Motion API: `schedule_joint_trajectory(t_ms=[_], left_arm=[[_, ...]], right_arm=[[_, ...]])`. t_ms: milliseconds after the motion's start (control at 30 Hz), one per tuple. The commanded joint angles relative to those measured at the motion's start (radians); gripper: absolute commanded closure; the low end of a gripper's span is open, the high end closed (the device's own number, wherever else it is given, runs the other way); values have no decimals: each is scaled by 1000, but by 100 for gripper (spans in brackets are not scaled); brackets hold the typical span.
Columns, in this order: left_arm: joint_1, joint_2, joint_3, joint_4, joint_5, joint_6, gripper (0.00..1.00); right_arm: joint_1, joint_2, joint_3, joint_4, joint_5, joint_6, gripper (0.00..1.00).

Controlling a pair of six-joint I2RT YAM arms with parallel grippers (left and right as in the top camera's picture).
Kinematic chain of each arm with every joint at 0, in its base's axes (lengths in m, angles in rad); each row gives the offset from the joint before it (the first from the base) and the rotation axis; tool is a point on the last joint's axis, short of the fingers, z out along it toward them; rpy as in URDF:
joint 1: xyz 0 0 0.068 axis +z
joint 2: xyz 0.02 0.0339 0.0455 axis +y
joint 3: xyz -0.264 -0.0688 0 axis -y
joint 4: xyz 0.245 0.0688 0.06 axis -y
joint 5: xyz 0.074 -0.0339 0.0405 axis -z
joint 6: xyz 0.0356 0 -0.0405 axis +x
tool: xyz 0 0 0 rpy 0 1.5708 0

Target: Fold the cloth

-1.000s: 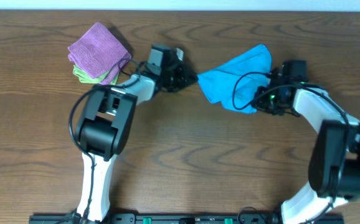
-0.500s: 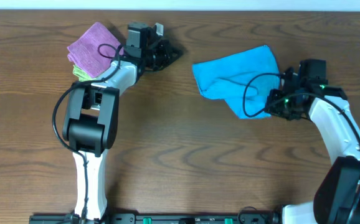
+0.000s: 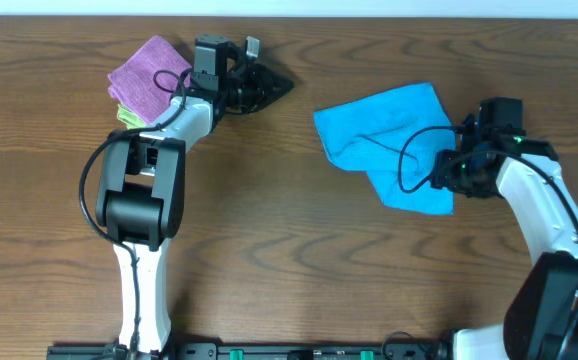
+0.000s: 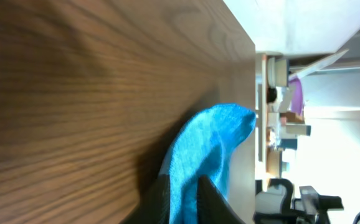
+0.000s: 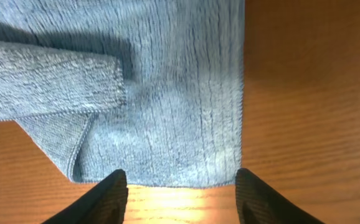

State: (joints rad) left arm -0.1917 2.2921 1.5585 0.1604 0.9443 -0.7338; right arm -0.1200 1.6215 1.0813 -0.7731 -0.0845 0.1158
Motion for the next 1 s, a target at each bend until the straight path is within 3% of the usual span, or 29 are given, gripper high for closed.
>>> schedule_joint_trajectory(t_ms=[0,433,533,600,833,900,967], left_arm=[[0,15,21,0,65,29,75],[-18,15,21,0,109,45,29],[-24,15,21,0,132,55,12],[-26,15,21,0,142,58,5],[-32,15,21,1,155,66,4],[-32,15,21,1,157,69,4],[-32,15,22,1,160,69,4]], right_arm=[[-6,-47,-2,33,24,-26,39],[21,107,-2,207,-212,-62,50],[38,170,-2,259,-235,-61,50],[48,200,-2,277,-243,-59,50],[63,240,-2,302,-245,-34,54],[63,240,-2,313,-245,-22,62],[63,240,-2,322,-246,-8,76]])
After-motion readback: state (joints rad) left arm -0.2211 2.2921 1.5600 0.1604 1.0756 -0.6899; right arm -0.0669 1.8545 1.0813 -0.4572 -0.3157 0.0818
